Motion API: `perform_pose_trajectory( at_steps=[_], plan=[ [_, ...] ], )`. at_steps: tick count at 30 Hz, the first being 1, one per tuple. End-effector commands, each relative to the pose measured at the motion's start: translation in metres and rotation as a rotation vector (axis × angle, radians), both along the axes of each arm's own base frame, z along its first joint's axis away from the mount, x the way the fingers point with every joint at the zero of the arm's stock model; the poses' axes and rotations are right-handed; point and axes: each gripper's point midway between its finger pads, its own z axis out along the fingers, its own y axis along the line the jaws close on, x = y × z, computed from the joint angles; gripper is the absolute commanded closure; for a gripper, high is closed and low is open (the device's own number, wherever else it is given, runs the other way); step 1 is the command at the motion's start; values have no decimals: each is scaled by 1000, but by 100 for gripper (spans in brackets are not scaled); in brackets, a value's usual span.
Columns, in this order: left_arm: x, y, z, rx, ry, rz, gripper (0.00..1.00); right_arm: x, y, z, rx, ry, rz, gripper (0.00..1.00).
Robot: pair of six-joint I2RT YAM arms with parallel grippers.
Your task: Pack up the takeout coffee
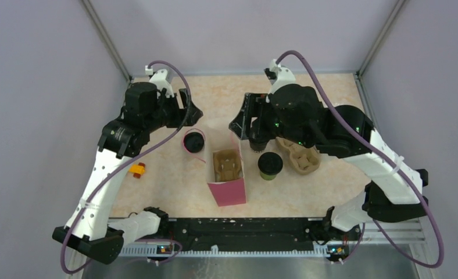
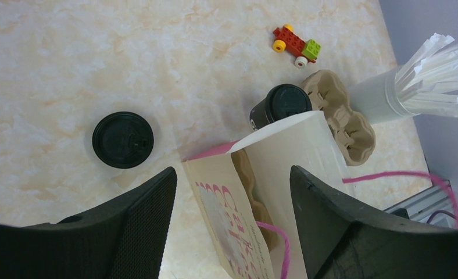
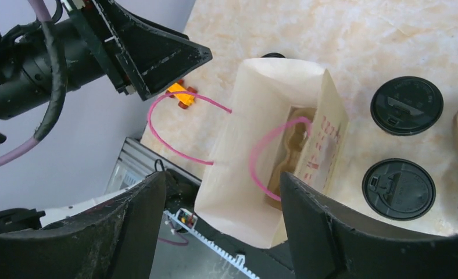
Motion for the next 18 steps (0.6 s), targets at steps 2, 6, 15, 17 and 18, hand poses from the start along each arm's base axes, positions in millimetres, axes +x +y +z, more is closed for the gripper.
perform_pose_trajectory(
  at_steps=[2,6,15,17,18],
  plan=[
    [15,-6,28,-15,-143,-26,22,-18,-24,-15,-38,54,9,28],
    [26,-14,13,-12,-175,-60,21,-19,-28,-52,-116,73,12,27],
    [37,-12,-14,-18,-71,-13,22,2,2,-97,-193,61,-27,29],
    [39,-6,-11,-33,-54,14,22,8,7,-107,-243,53,-40,29],
    [40,-5,-12,-38,-39,21,22,11,8,-113,-268,46,-42,30]
  ],
)
